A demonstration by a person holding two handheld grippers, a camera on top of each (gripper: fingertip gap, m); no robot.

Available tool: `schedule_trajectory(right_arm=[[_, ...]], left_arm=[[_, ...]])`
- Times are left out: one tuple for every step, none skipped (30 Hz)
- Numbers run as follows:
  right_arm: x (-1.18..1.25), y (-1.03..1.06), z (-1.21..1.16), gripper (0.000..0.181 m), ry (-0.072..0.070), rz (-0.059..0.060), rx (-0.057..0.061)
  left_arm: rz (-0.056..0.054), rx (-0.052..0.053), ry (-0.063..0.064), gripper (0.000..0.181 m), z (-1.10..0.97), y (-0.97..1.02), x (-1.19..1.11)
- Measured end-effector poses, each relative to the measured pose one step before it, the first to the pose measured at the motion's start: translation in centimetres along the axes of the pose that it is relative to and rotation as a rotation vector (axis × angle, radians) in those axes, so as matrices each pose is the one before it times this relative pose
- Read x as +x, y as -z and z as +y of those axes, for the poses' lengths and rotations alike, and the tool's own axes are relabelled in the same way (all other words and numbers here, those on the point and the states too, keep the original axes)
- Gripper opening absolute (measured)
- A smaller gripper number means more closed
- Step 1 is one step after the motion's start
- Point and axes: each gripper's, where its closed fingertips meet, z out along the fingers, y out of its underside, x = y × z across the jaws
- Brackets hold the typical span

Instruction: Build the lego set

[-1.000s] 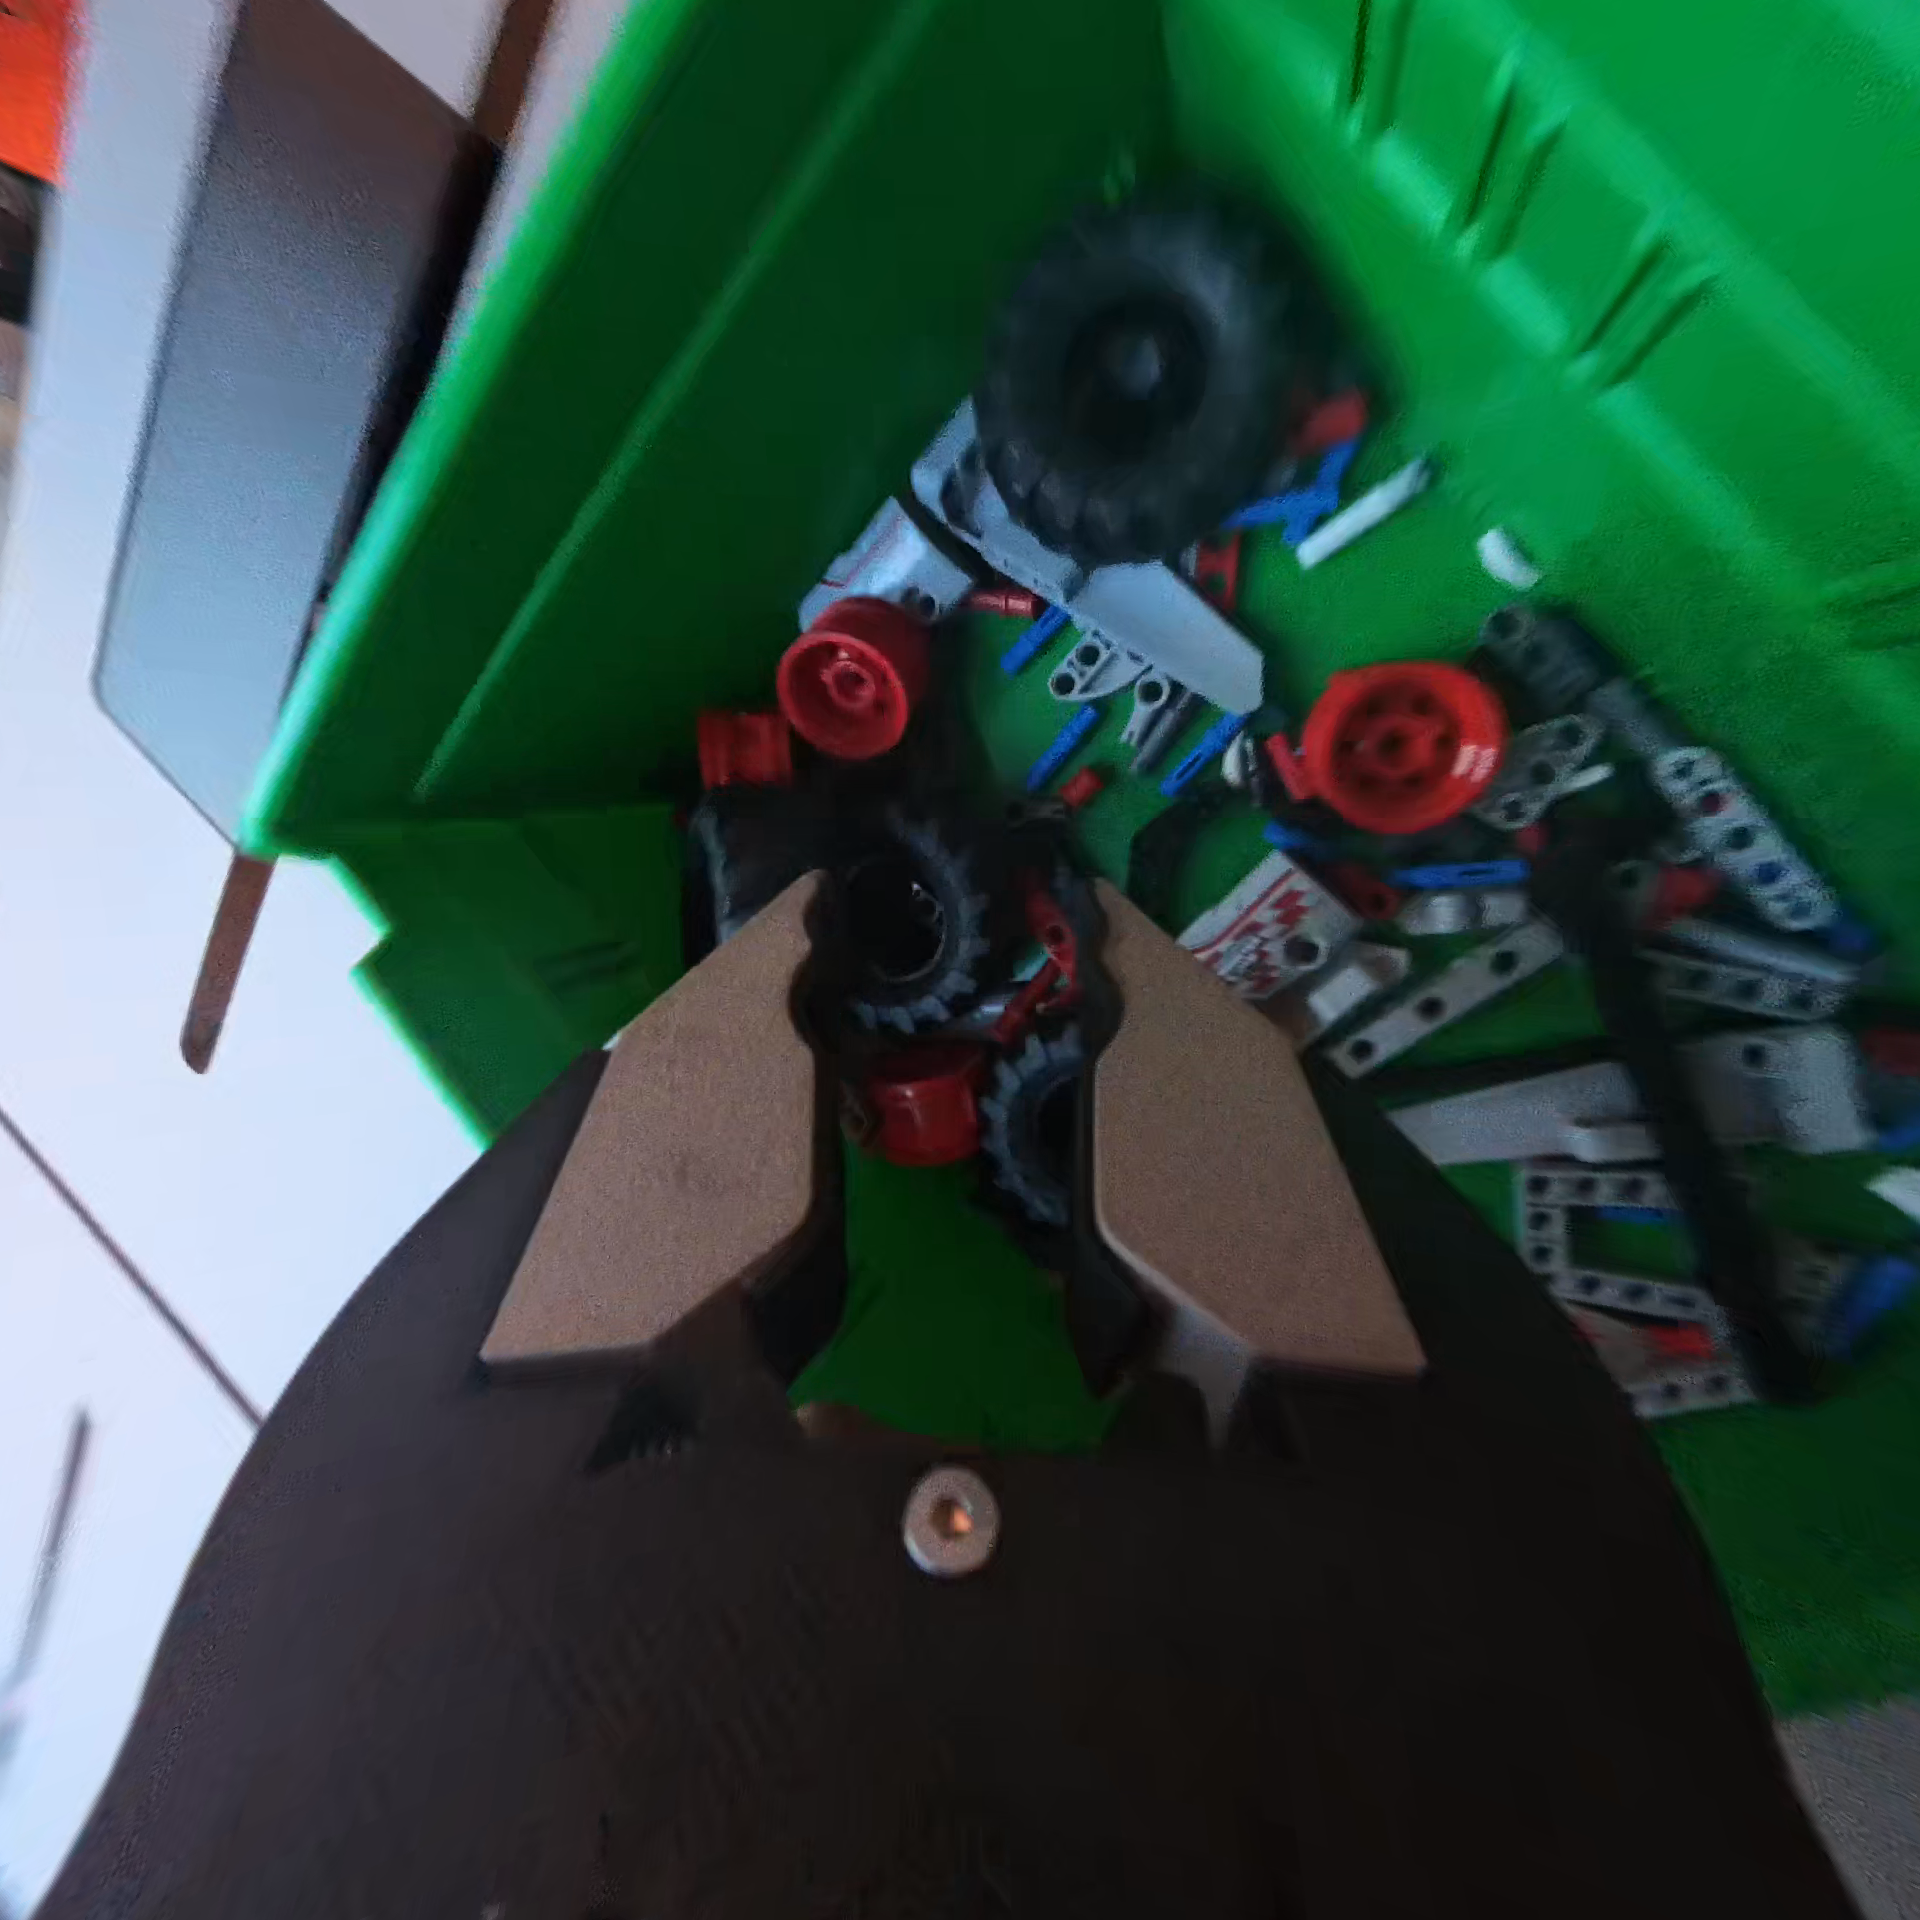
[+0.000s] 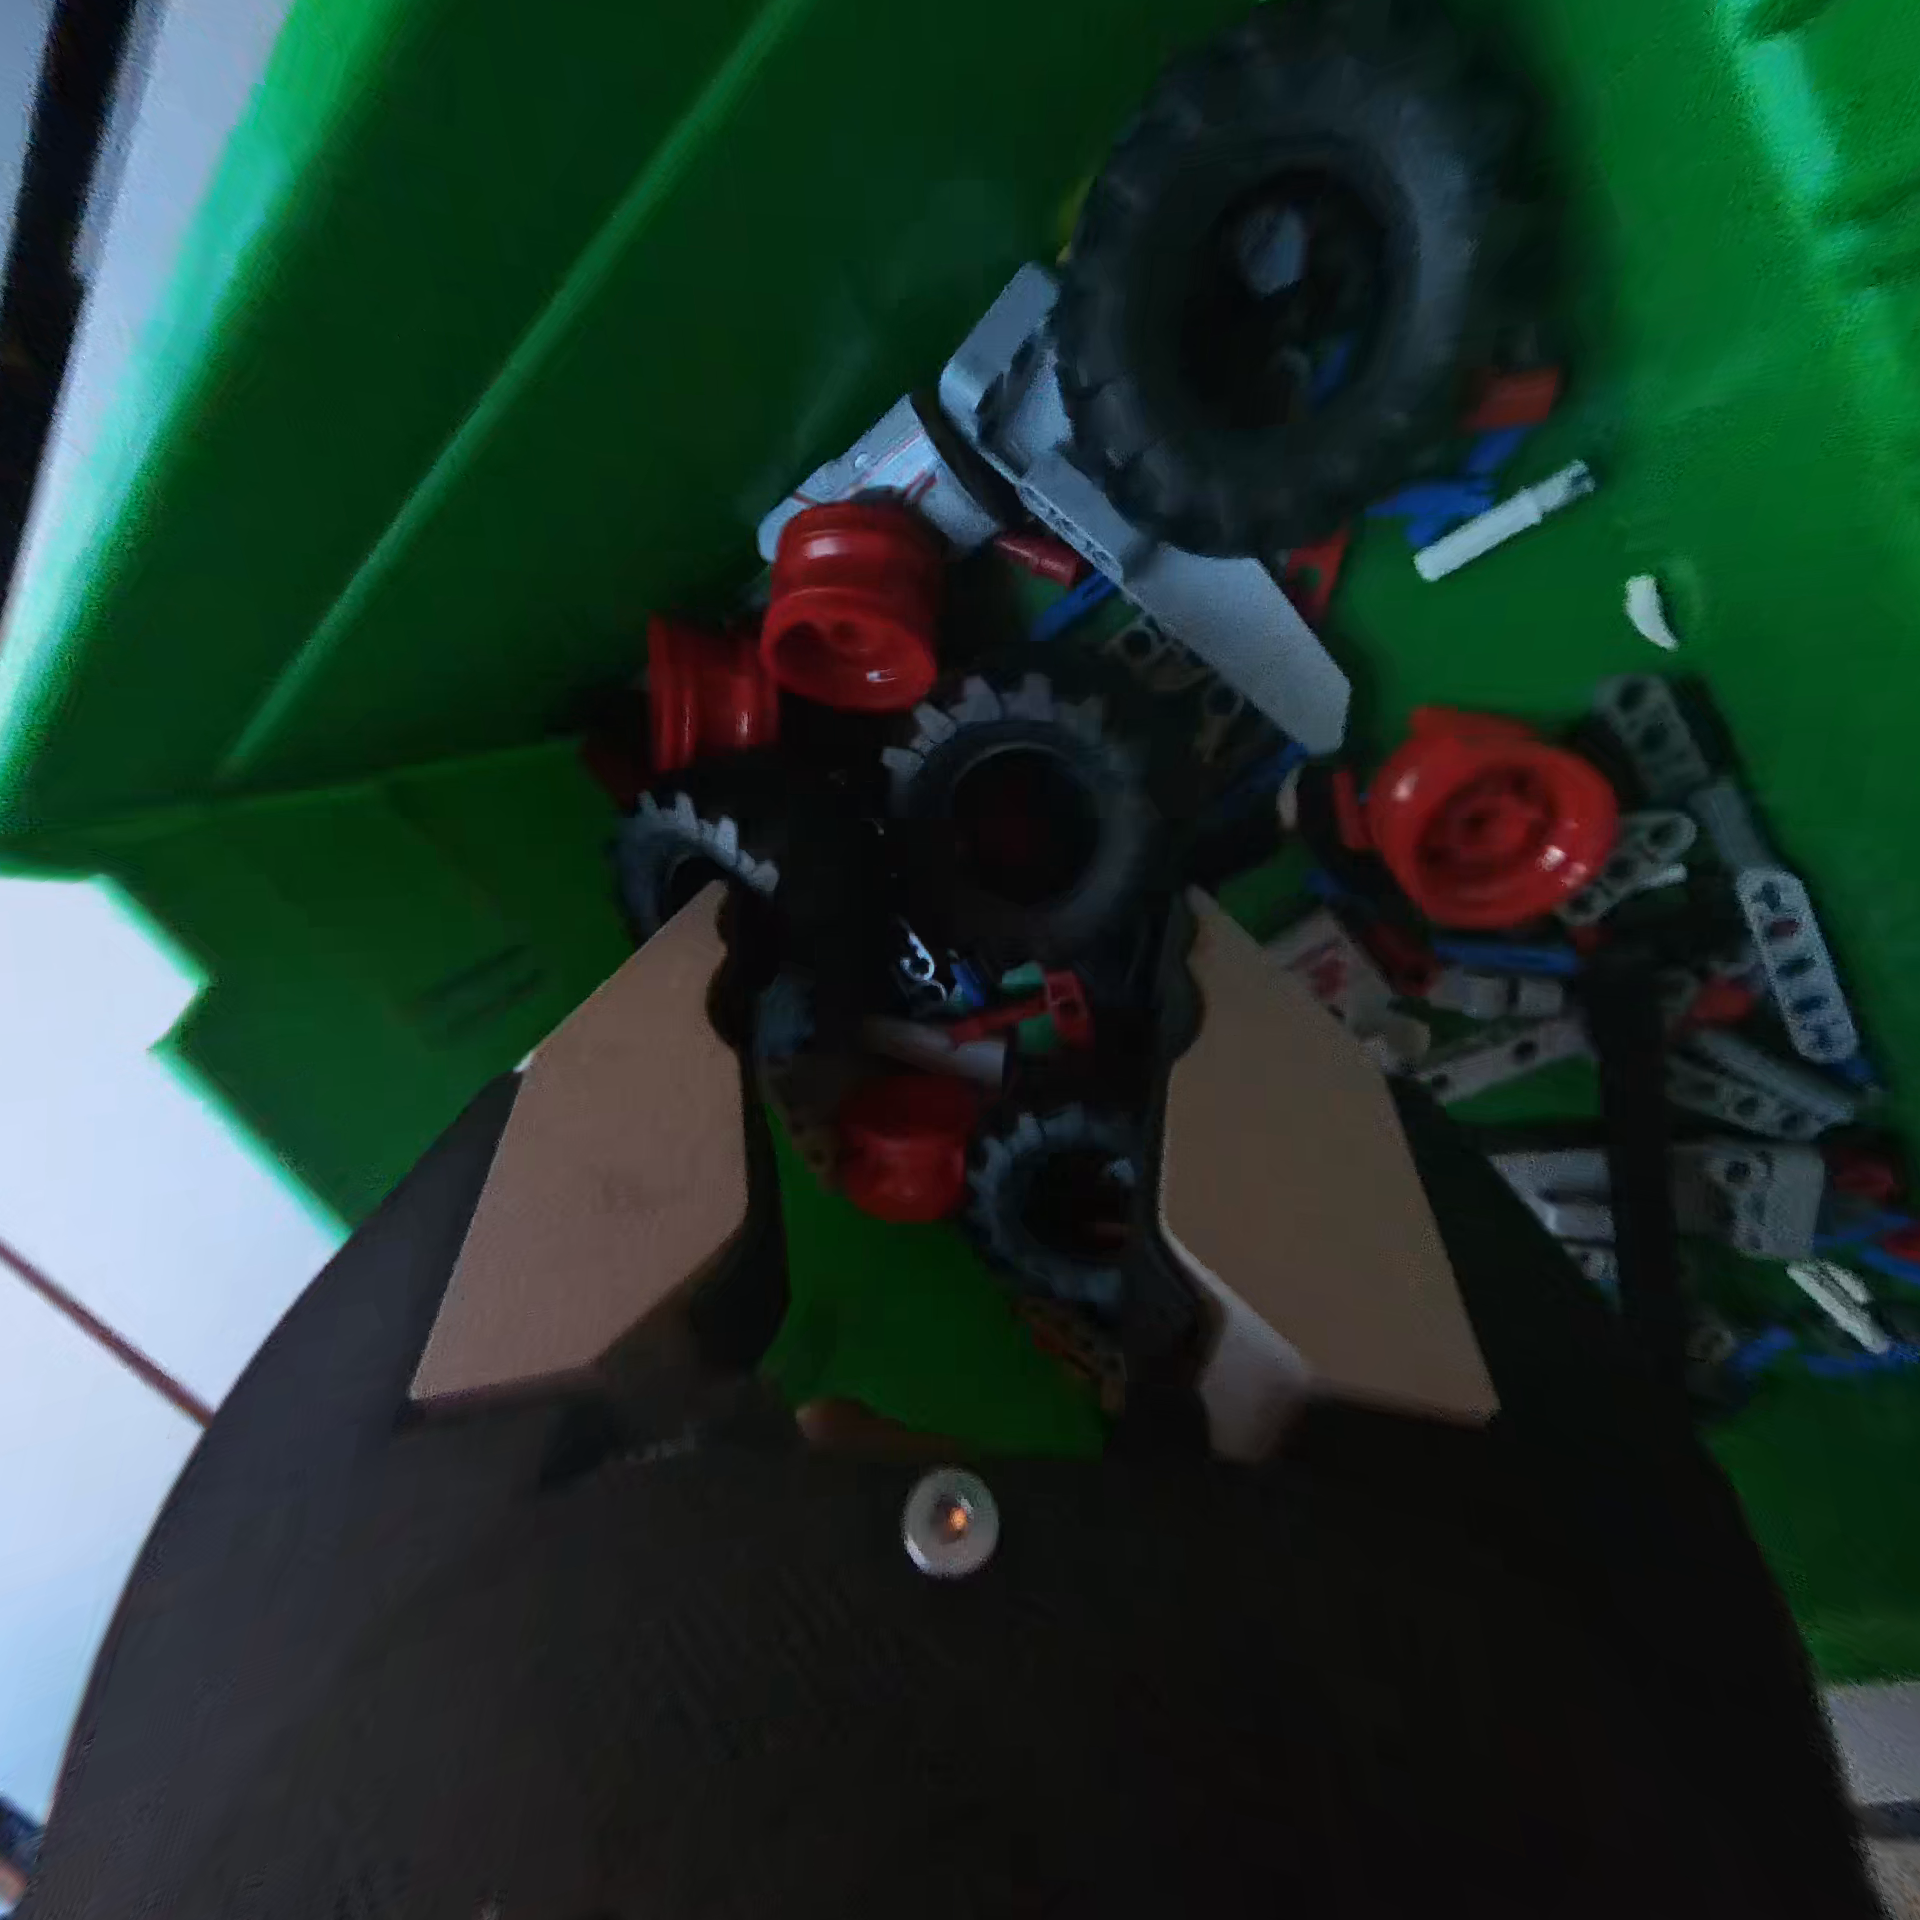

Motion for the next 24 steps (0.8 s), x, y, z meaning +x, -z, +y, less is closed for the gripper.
schedule_trajectory(right_arm=[[0.046,0.051,-0.042,0.0,-0.0032,0.0013,0.004],[0.04,0.045,-0.03,0.0,-0.0045,0.0002,0.0031],[0.041,0.03,-0.036,0.0,-0.0049,-0.0011,0.0027],[0.021,0.027,-0.017,0.0,-0.0043,-0.0018,0.0024],[0.007,0.019,-0.029,0.0,-0.0031,-0.0021,0.0018],[-0.001,0.002,-0.007,0.0,-0.0019,-0.0021,0.0008],[-0.023,0.007,0.003,0.0,-0.0005,-0.0021,0.0002],[-0.032,-0.013,-0.001,0.0,0.0008,-0.0019,-0.0006],[-0.035,-0.037,0.032,0.0,0.0009,-0.0024,-0.0023],[-0.049,-0.033,0.035,0.0,0.0009,-0.0029,-0.0036],[-0.041,-0.039,0.044,0.0,0.0011,-0.0029,-0.0034],[-0.031,-0.037,0.031,0.0,0.0008,-0.0021,-0.0023],[-0.017,-0.009,0.011,0.0,-0.0001,-0.0011,-0.0013],[0.004,-0.001,0.008,0.0,-0.0011,-0.0005,-0.0002],[0.024,0.004,-0.003,0.0,-0.0021,-0.0002,0.0005],[0.019,0.009,-0.009,0.0,-0.0027,-0.0003,0.0012],[0.034,0.013,-0.013,0.0,-0.0026,-0.0001,0.001],[0.018,0.001,0.005,0.0,-0.0022,-0.0004,0.0005],[0.015,0.001,-0.001,0.0,-0.0017,-0.0004,-0.0001],[-0.001,0.001,0.006,0.0,-0.0009,-0.0003,-0.0003],[0.009,-0.006,0.007,0.0,-0.0004,0.0001,-0.0006],[-0.001,-0.004,0.006,0.0,-0.0004,0.0001,-0.0007],[0.01,-0.011,0.013,0.0,-0.0004,0.0004,-0.0004],[0.009,0.0,-0.001,0.0,-0.0001,0.0007,0.0001]], left_arm=[[0.0189,-0.019,0.0173,0.082,0.079,-0.658,-0.143],[0.0087,-0.0147,0.0249,0.082,0.052,-0.272,-0.309],[0.0202,-0.0003,0.0085,0.076,-0.137,0.075,-0.018],[0.0372,0.0009,-0.0018,0.069,-0.041,0.166,0.465],[0.0185,0.0079,-0.0079,0.062,-0.097,0.299,0.352],[0.004,0.0036,-0.0108,0.055,-0.023,0.209,0.314],[-0.0104,-0.0017,-0.0163,0.049,0.073,0.16,0.159],[-0.0254,-0.0105,-0.0179,0.049,0.181,0.142,-0.112],[-0.0291,-0.0074,-0.0178,0.048,0.119,0.195,-0.247],[-0.0097,-0.0009,-0.0121,0.048,0.026,0.286,-0.08],[0.0062,0.0096,-0.0007,0.048,-0.147,0.407,0.041],[0.0033,0.0176,0.0034,0.048,-0.307,0.549,-0.084],[-0.0071,0.0232,0.0018,0.048,-0.412,0.712,-0.302],[-0.0072,0.0287,0.0048,0.048,-0.504,0.862,-0.369],[-0.0004,0.0328,0.0117,0.048,-0.585,0.932,-0.335],[0.0001,0.0346,0.0165,0.048,-0.62,0.93,-0.354],[-0.0084,0.0314,0.0161,0.048,-0.585,0.848,-0.481],[-0.0063,0.0287,0.0103,0.047,-0.53,0.686,-0.385],[0.0132,0.0224,0.0069,0.047,-0.401,0.503,-0.024],[0.021,0.0147,0.0078,0.048,-0.281,0.326,0.18],[0.0116,0.0104,0.005,0.048,-0.187,0.158,0.115],[-0.0018,0.0048,-0.0004,0.048,-0.102,0.026,0.01],[-0.004,-0.004,-0.0062,0.048,0.04,-0.107,0.022],[0.0003,-0.0043,-0.0083,0.048,0.071,-0.209,0.147]])
